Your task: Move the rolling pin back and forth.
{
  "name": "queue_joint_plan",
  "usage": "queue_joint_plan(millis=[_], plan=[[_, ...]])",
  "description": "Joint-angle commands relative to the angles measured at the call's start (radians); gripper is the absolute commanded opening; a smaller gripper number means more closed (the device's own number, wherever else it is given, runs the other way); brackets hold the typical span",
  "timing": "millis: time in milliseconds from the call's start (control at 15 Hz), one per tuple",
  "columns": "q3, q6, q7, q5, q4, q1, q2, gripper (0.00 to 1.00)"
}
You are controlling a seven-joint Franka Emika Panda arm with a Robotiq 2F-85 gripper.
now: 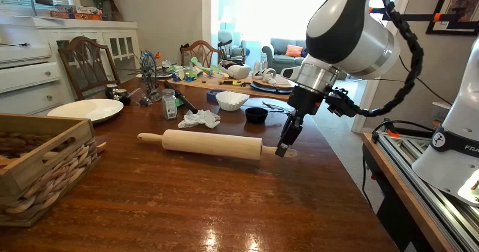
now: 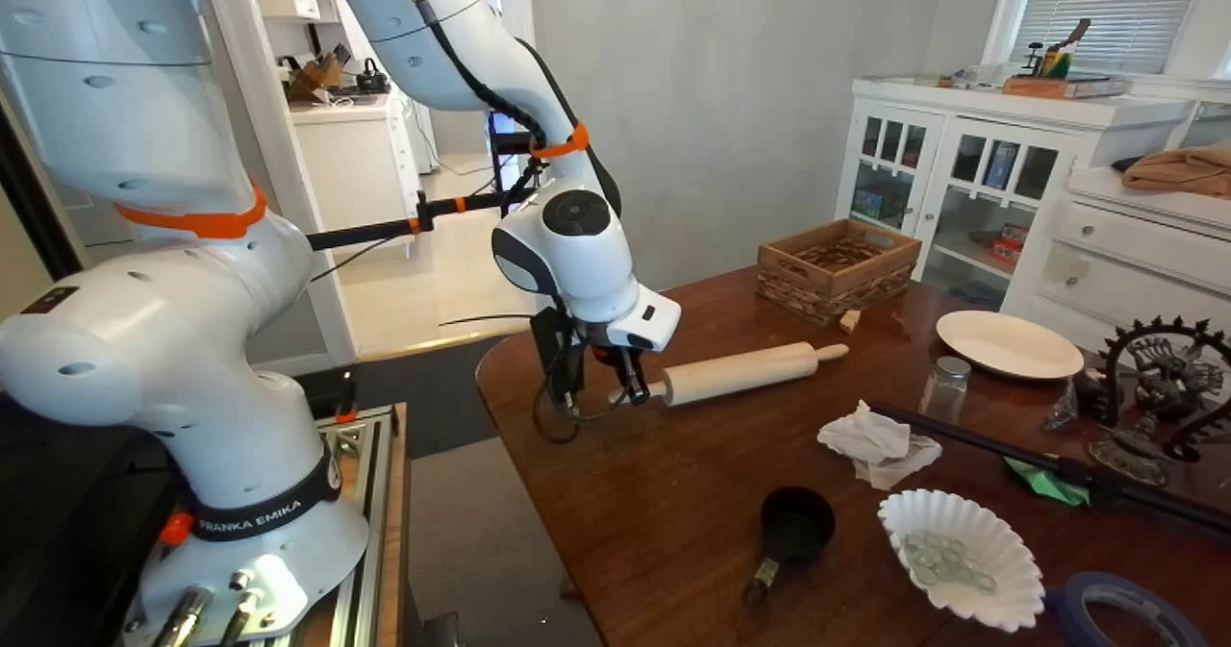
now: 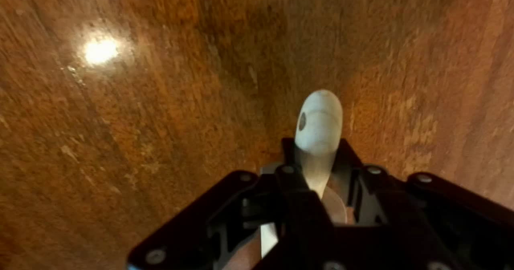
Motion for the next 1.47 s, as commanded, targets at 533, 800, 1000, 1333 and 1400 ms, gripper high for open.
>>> queue_joint_plan(millis=[533, 800, 1000, 1333, 1400], plan=[[-0.038, -0.031, -0.143, 0.215, -0.029, -0.081, -0.072, 0.07], [-0.043, -0.028, -0.175, 0.155, -0.046, -0.081, -0.062, 0.07], [-0.033, -0.015, -0.182, 0.067, -0.056, -0.065, -0.03, 0.07], [-0.012, 0.007, -0.126, -0.135, -0.068, -0.01, 0.021, 0.07], [-0.012, 0.006, -0.113, -0.174, -0.07, 0.004, 0.026, 0.07]])
